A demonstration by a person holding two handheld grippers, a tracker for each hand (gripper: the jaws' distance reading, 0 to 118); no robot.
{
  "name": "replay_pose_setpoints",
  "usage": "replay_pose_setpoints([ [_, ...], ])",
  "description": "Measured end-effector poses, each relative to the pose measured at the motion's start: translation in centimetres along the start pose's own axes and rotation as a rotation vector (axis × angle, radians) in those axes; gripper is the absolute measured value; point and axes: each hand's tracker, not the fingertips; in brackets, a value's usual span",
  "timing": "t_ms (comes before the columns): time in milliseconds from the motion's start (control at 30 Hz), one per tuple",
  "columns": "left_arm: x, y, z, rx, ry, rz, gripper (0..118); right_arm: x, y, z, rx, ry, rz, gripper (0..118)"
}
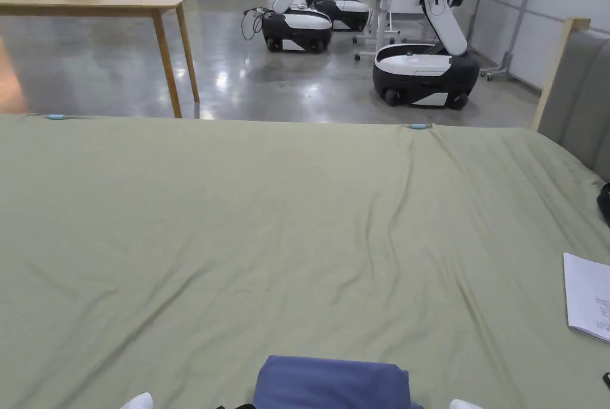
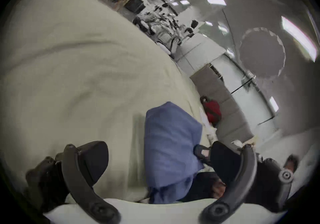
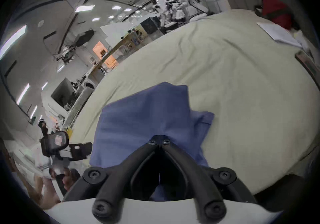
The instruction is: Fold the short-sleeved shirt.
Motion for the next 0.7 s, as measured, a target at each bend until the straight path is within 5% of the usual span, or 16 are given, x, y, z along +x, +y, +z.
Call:
replay_pose_setpoints([
  [167,-0.6,-1.5,-6.3,-0.054,-0.154,0.097,114,-0.3,0.5,0.5,0.026,0.003,0.021,1],
  [200,-0.1,-1.3,-6.9,-0.045,-0.115,0.136,100,-0.5,0.6,0.7,0.031,-0.001,0.030,1],
  [267,-0.3,-1.3,-7.7,-0.013,-0.003,0.152,17,-0.8,0.8,1.2,0.042,-0.005,0.051,1],
  [400,0.0,0.3,-4.6,-0.062,0.006,0.083,17,-1.6,1.2,1.7,0.065,-0.013,0.089,1],
  [700,-9.5,13.0,12.0,0.038,0.304,-0.151,17,-6.4,1.2,-0.3,0.065,0.033,0.158,1],
])
